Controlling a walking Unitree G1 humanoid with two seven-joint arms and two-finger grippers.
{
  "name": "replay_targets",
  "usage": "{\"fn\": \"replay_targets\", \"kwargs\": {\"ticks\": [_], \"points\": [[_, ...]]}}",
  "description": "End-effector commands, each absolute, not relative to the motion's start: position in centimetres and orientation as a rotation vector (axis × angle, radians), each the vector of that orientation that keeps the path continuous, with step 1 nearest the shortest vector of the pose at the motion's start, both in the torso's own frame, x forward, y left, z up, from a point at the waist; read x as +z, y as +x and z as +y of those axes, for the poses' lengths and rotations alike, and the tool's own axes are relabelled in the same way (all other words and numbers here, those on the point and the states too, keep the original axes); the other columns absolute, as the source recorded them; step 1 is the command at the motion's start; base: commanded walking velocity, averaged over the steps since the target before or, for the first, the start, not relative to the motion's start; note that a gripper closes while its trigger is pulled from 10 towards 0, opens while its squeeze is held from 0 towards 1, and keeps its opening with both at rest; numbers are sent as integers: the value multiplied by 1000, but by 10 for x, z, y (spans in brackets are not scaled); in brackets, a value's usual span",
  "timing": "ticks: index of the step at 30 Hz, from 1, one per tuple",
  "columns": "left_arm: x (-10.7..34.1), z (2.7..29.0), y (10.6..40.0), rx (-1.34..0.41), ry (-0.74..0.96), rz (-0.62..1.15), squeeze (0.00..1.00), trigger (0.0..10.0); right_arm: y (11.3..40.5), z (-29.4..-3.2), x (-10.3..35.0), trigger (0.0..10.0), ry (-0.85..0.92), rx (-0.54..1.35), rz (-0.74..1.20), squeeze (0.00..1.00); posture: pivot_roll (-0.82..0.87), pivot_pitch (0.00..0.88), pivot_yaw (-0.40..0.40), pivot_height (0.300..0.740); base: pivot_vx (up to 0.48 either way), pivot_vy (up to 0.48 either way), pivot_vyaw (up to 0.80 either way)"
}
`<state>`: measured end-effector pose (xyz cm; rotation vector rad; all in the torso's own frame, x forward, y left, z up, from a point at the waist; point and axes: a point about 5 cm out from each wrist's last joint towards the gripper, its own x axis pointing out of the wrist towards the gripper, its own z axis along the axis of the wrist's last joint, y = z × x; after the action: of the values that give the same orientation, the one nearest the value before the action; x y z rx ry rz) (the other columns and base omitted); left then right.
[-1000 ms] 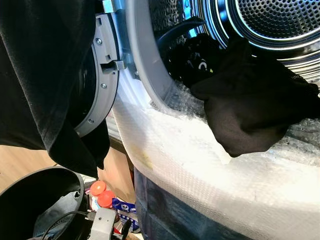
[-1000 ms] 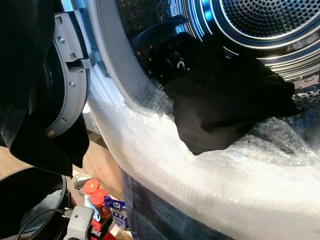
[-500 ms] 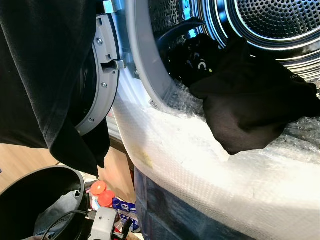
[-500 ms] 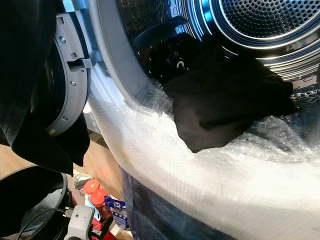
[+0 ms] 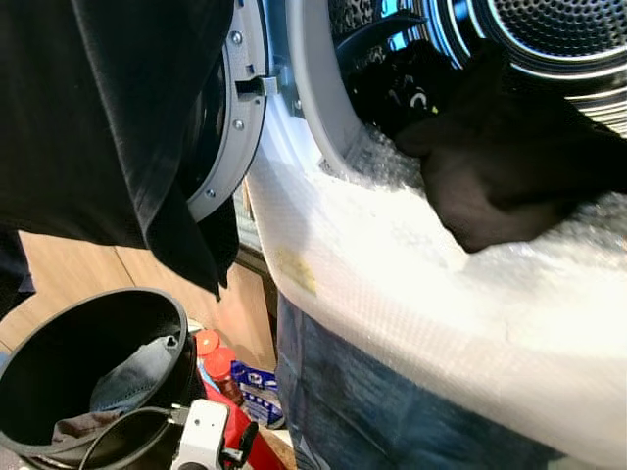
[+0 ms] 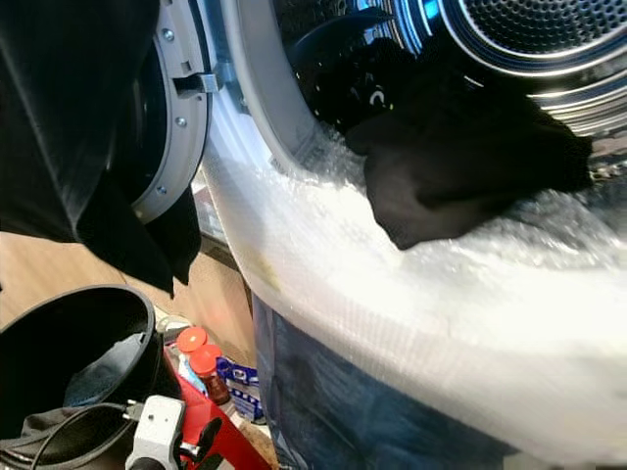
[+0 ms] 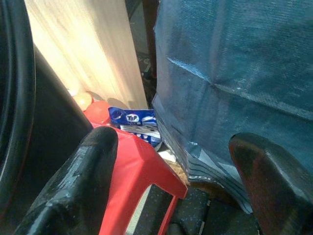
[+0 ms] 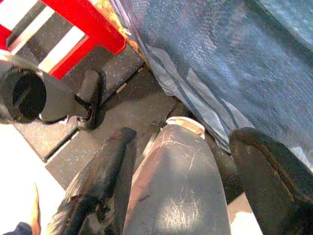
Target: Clothes washing
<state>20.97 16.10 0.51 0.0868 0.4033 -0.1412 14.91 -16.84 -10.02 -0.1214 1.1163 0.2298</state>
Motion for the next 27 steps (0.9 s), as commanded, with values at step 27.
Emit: {"fn": "replay_targets", "kwargs": {"ticks": [27], "points": [[23,169,220,-52,180,278,0,10000,137,-163,-105,10000,-100,240,1162,0,10,10,44,740,0,0,0]]}}
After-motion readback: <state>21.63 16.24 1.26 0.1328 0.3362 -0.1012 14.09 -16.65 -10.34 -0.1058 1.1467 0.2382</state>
